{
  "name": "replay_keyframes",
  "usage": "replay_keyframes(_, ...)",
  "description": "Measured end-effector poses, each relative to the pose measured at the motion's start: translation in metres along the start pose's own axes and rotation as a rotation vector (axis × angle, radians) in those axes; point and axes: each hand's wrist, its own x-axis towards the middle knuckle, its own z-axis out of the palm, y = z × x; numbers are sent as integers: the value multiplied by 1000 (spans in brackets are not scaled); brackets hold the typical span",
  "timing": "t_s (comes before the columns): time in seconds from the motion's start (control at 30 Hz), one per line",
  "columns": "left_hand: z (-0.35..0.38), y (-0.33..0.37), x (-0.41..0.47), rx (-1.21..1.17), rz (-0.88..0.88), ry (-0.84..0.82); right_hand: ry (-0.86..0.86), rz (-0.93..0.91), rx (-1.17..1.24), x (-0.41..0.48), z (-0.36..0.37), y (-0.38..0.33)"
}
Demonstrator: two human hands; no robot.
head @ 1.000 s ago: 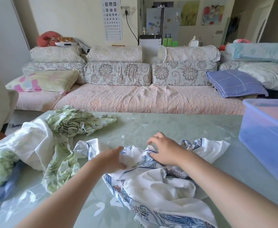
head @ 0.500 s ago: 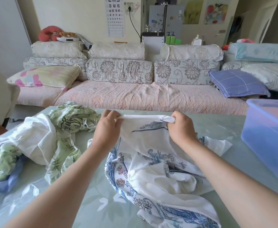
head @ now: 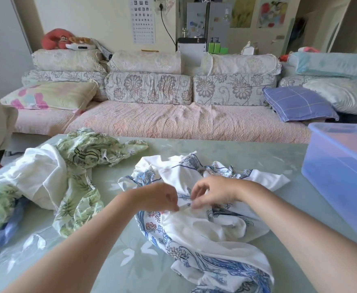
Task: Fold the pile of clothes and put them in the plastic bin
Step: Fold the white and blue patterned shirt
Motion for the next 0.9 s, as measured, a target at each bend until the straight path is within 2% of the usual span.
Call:
replay_keyframes(0.07, 6, 4, -7, 2, -32, -235, -168, 69, -90, -11, 8, -3)
replay_keyframes(0.1, 7, 4, -10, -5, -50, -291, -184, 94, -137, -16, 12, -2)
replay_keyframes(0.17, 6, 2, -14, -16, -57, -329, -159, 110, -231, -22, 20, 4)
replay_keyframes(0.27, 9, -2, -19, 157, -55, -309, -36, 121, -283, -26, 20, 11)
replay_keyframes(0.37, 17, -7, -22, 200, -15, -150, 286, 123, -242, -29, 7, 24)
replay_keyframes(0.43, 17, -11, -23, 223, -56, 26, 558, 208, -332, -34, -6, 38)
replay_keyframes(0.47, 15, -12, -24, 249, -89, 123, 635, 286, -415, -39, -11, 44)
replay_keyframes(0.53, 8, -14, -26, 308, -148, 309, 680, 440, -635, -47, -18, 52)
replay_keyframes(0.6, 2, -14, -27, 281, -168, 476, 626, 465, -724, -49, -18, 51)
replay_keyframes(0.67, -2, -7, -27, 132, -124, 571, 565, 281, -529, -47, -9, 40)
replay_keyframes(0.73, -2, 7, -26, -171, 1, 526, 464, 80, -158, -46, 4, 19)
replay_keyframes(0.8, 1, 25, -24, -383, 128, 461, 300, -18, 112, -42, 18, -6)
replay_keyframes(0.83, 2, 31, -21, -408, 172, 468, 270, -44, 140, -39, 25, -17)
replay_keyframes(0.9, 3, 37, -15, -454, 219, 505, 329, -60, 109, -27, 32, -20)
